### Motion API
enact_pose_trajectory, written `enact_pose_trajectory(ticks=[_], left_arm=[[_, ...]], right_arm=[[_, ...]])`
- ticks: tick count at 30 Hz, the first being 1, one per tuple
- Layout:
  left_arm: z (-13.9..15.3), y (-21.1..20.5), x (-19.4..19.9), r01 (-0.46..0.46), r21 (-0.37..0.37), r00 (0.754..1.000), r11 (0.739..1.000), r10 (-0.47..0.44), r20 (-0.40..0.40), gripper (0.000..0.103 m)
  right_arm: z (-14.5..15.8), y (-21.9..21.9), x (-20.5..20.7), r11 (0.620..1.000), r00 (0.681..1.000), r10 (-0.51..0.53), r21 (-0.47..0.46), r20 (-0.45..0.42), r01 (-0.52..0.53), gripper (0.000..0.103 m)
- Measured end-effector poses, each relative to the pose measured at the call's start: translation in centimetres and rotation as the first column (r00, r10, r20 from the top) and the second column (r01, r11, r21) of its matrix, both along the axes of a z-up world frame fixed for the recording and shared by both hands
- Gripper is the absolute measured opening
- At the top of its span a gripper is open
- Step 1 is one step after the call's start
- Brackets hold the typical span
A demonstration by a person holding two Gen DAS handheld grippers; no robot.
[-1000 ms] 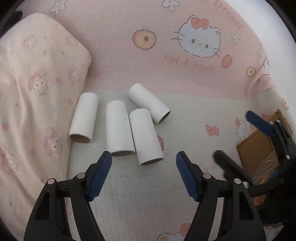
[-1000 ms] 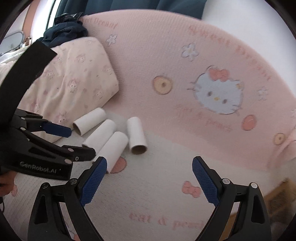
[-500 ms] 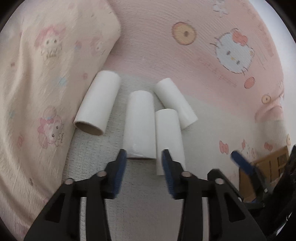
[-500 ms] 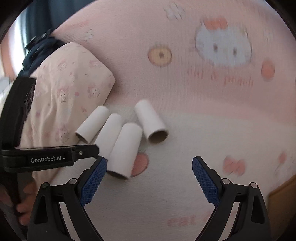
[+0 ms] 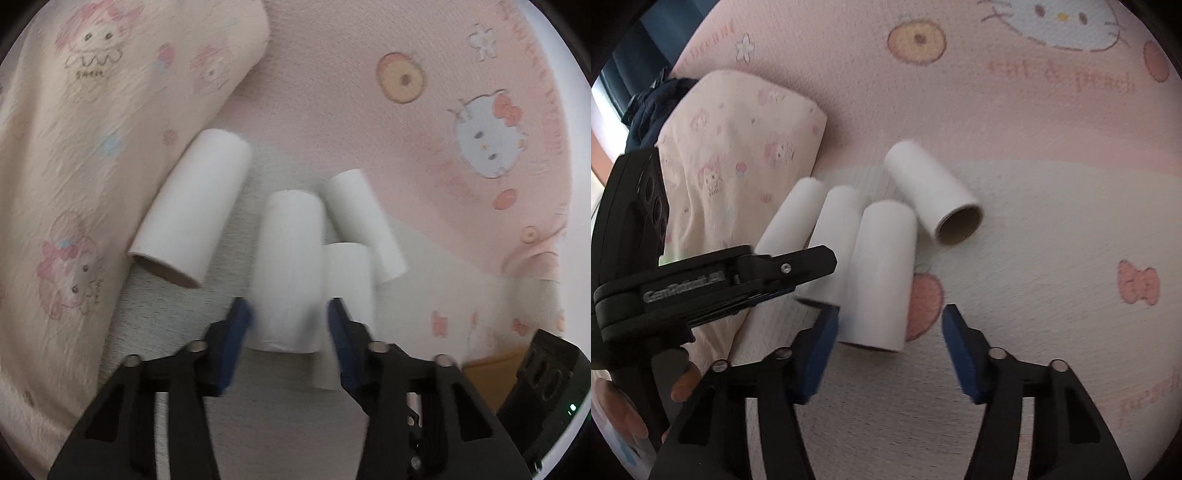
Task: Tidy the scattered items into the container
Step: 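Move both tools toward the white cardboard tubes on the bed, then close the right gripper around a white tube while the left tool grasps another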
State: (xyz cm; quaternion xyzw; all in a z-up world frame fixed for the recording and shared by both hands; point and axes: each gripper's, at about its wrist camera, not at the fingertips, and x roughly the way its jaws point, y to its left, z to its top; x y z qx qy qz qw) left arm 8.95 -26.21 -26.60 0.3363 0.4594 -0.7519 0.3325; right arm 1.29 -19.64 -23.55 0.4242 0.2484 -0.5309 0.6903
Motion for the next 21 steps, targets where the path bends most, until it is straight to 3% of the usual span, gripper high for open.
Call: enact_pose_trajectory(ticks=[3, 15, 21], left_arm=[[-0.2, 0.0, 0.3, -0.01, 0.03, 1.0, 1.0, 0.011, -0.029, 0.043], [0.3, 2.8, 0.3, 0.1, 0.052, 0.994, 0.994, -0.102, 0.033, 0.041], [1.2, 4.2, -0.4, 0.119, 0.041, 0.979, 0.992, -0.124, 0.161, 0.041]], right_arm=[[-1.0, 0.0, 0.5, 0.999, 1.0, 0.001, 0.039, 0.017, -0.002, 0.042], [0.9, 1.6, -1.5, 0.999, 1.0, -0.002, 0.04, 0.001, 0.002, 0.041], [1.3, 3.2, -1.5, 0.995, 0.983, 0.068, 0.082, -0.171, -0.055, 0.041]])
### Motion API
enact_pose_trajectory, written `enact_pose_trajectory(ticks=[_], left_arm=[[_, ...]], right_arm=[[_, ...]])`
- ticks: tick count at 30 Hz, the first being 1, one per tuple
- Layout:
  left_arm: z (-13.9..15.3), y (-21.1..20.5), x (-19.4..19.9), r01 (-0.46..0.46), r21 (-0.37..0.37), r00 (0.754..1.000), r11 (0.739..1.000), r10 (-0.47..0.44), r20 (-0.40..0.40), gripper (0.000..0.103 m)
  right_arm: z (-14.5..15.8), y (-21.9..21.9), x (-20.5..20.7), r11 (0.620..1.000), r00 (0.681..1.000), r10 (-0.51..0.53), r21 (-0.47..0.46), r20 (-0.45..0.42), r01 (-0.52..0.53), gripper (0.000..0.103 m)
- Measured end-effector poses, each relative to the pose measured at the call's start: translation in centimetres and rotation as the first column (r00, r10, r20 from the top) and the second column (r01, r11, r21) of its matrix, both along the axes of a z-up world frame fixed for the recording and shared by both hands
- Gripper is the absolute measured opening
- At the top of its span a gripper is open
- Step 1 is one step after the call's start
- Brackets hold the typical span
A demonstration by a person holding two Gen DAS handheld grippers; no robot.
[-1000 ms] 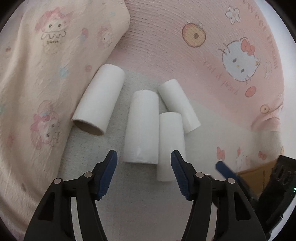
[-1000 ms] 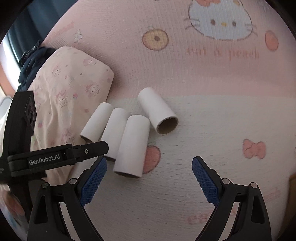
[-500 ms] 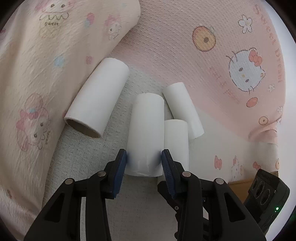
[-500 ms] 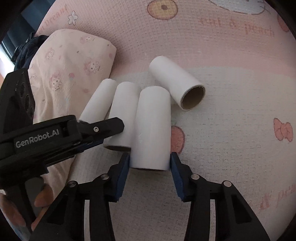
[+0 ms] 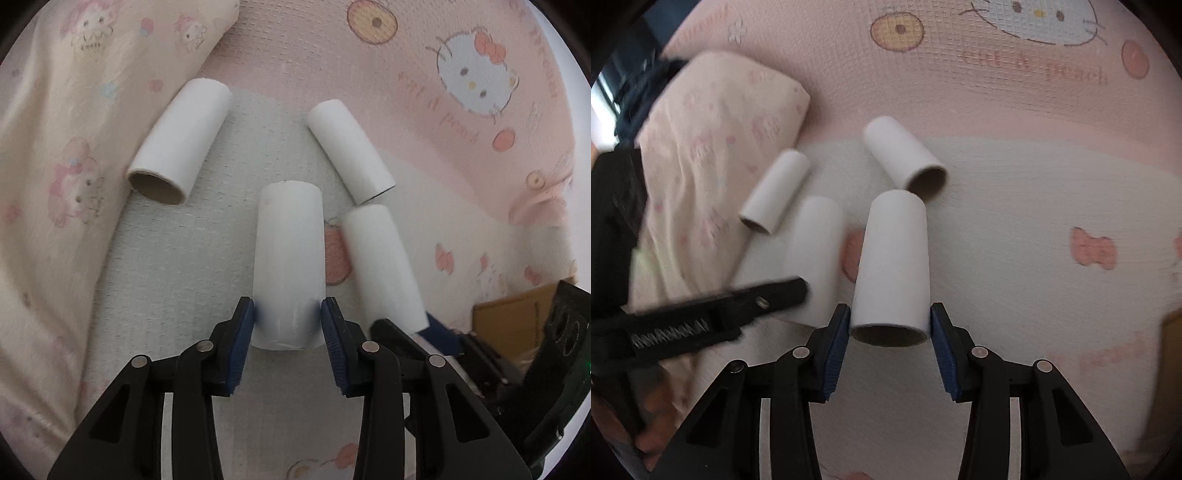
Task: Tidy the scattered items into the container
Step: 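Close the right gripper around a white tube while the left tool grasps another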
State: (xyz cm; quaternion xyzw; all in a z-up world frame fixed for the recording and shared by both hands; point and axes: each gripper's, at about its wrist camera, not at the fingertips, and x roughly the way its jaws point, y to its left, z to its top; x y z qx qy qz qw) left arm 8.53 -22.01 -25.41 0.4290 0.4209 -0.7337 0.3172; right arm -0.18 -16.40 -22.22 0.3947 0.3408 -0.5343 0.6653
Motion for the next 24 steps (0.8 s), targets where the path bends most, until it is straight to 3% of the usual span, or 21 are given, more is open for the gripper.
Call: enact_pose_trajectory(ticks=[4, 7, 10, 14, 17, 20, 24], left_arm=[[0.3, -0.1, -0.2, -0.005, 0.001, 1.0, 1.0, 0.004, 0.011, 0.044], [0.4, -0.5, -0.1, -0.02, 0.021, 0.999, 1.0, 0.02, -0.03, 0.055], [0.6, -1.2, -0.5, -0.021, 0.017, 0.998, 1.0, 0.022, -0.065, 0.059], [0.2, -2.1, -1.5, -0.026, -0.006, 0.999, 1.0, 0.026, -0.041, 0.059], [-0.9, -3.0, -1.9, -0.023, 0.017, 1.0, 1.0, 0.024, -0.008, 0.059], [-2.2, -3.6, -1.9, -0.051, 0.046, 0.997, 0.998, 0.048, 0.052, 0.048], [-2.1, -3.3, -1.8, -0.056, 0.03, 0.998, 0.998, 0.055, 0.044, 0.048]], right_arm=[[-0.2, 0.5, -0.1, 0.999, 0.999, 0.036, 0.021, -0.041, -0.035, 0.041], [0.0, 0.4, -0.7, 1.0, 1.0, 0.021, 0.016, 0.014, -0.022, 0.042], [0.3, 0.0, -1.5, 1.0, 0.994, -0.009, 0.003, 0.108, 0.009, 0.043], [-0.5, -1.0, -1.2, 1.0, 0.998, -0.011, 0.027, 0.062, 0.009, 0.045], [-1.2, -1.6, -1.2, 0.999, 0.997, -0.009, 0.048, 0.076, 0.006, 0.045], [-2.3, -2.3, -0.6, 0.997, 0.999, -0.006, 0.079, 0.048, 0.002, 0.045], [-2.7, -2.5, 0.3, 0.998, 1.0, 0.02, 0.061, -0.002, -0.02, 0.045]])
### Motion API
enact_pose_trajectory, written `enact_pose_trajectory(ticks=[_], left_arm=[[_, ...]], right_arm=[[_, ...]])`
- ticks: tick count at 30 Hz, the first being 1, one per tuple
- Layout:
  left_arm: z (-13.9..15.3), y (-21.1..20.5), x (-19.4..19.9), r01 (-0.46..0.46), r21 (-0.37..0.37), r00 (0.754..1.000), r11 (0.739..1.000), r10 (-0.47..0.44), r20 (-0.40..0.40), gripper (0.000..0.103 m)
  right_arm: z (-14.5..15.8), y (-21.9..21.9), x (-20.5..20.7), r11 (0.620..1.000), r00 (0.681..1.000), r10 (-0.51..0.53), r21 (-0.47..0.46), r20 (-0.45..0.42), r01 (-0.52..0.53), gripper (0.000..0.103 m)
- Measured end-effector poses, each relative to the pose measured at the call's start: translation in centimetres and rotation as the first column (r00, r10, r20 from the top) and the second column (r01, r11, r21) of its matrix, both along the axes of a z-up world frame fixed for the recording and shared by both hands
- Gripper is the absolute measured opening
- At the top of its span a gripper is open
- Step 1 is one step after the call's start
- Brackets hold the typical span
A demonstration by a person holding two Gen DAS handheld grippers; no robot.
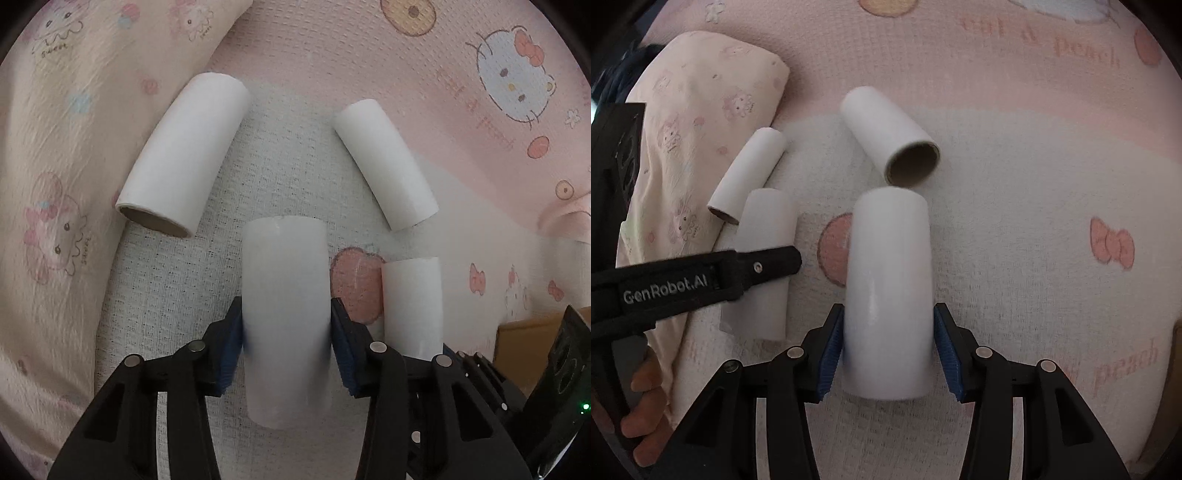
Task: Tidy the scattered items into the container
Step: 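Lift both held tubes and carry them toward the cardboard box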
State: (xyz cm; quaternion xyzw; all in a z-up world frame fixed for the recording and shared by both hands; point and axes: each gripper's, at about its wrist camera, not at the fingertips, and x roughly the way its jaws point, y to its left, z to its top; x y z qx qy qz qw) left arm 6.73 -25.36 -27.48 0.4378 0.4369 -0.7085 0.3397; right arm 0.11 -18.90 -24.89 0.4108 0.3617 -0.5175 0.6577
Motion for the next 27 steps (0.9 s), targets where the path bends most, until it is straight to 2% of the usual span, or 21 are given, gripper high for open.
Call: enact_pose_trajectory(ticks=[1, 2, 5, 8, 14, 20, 27], left_arm=[[0.1, 0.1, 0.0, 0.001, -0.005, 1.0, 1.0, -0.001, -0.001, 0.048], [0.1, 0.2, 0.0, 0.002, -0.009, 1.0, 1.0, -0.002, -0.001, 0.048], [0.3, 0.0, 0.4, 0.001, -0.009, 1.0, 1.0, -0.001, -0.014, 0.048], [0.3, 0.1, 0.9, -0.006, 0.001, 0.998, 1.0, 0.006, -0.061, 0.048], [1.6, 1.2, 1.4, 0.017, -0.068, 0.996, 0.998, -0.022, -0.082, 0.048], [5.1, 3.5, 1.8, 0.031, -0.128, 0.985, 0.991, -0.052, -0.166, 0.048], [11.1, 6.9, 1.2, 0.1, -0.263, 0.965, 0.959, -0.158, -0.208, 0.048]], right_arm=[[-0.1, -0.1, 0.2, 0.984, 0.984, 0.176, 0.008, -0.025, -0.175, 0.045], [-0.1, -0.1, 0.3, 0.948, 0.947, 0.319, 0.015, -0.045, -0.319, 0.045], [-0.1, -0.1, 0.6, 0.944, 0.942, 0.328, 0.006, -0.072, -0.329, 0.041], [0.0, -0.2, 0.4, 0.943, 0.941, 0.333, 0.011, -0.061, -0.333, 0.041], [1.2, -0.2, -0.5, 0.947, 0.947, 0.322, 0.021, 0.001, -0.322, 0.041], [4.3, 0.9, -2.7, 0.936, 0.937, 0.348, -0.06, 0.022, -0.346, 0.041], [10.3, 2.0, -5.9, 0.93, 0.935, 0.342, -0.174, 0.097, -0.323, 0.041]])
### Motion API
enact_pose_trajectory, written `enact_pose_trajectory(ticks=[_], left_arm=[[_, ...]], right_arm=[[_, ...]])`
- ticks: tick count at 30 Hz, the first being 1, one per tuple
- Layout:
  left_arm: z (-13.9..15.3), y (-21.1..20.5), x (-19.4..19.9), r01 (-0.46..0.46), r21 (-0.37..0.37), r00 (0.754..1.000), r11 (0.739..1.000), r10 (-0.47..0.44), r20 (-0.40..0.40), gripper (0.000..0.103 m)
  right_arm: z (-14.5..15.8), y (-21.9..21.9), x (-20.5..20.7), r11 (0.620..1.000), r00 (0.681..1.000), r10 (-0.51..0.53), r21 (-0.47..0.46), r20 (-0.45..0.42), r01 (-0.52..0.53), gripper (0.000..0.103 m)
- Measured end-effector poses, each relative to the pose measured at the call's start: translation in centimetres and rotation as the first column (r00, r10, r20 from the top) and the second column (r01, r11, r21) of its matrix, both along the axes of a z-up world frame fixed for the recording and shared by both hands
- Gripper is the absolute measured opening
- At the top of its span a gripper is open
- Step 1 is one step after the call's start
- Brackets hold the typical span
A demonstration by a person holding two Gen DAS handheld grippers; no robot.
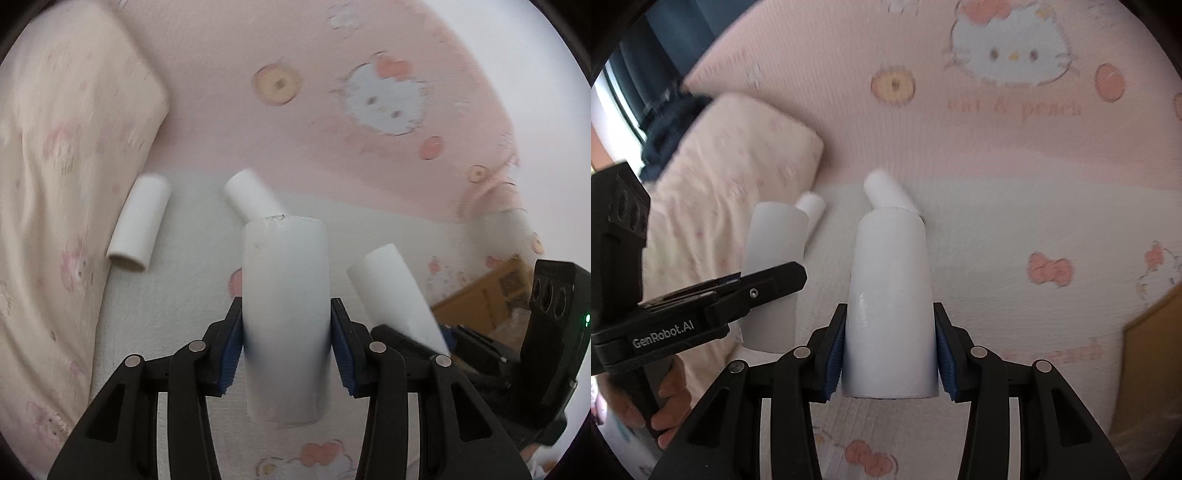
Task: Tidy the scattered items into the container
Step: 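Lift both held tubes and carry them toward the cardboard box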
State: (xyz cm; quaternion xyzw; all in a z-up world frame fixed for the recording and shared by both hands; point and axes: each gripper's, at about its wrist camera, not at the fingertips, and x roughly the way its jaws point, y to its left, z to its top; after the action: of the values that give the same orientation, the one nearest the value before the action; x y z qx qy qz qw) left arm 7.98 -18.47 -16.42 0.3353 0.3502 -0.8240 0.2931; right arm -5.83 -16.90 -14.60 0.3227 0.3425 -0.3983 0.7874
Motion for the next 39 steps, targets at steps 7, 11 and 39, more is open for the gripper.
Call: enact_pose_trajectory(ticks=[7, 11, 39], left_arm=[[5.4, 3.9, -2.0, 0.085, -0.097, 0.995, 0.992, -0.089, -0.038, 0.048], [8.0, 6.0, -4.6, 0.17, -0.156, 0.985, 0.973, -0.174, -0.016, 0.048], [10.2, 16.3, -19.9, 0.582, -0.289, 0.774, 0.76, -0.627, -0.088, 0.048]], right_arm=[[5.9, 2.1, -6.0, 0.989, 0.995, -0.081, -0.124, 0.051, 0.087, 0.041], [8.3, 3.4, -9.4, 0.976, 0.987, -0.141, -0.159, 0.073, 0.151, 0.041], [13.3, 5.8, -24.5, 0.866, 0.861, -0.464, -0.099, 0.21, 0.49, 0.041]])
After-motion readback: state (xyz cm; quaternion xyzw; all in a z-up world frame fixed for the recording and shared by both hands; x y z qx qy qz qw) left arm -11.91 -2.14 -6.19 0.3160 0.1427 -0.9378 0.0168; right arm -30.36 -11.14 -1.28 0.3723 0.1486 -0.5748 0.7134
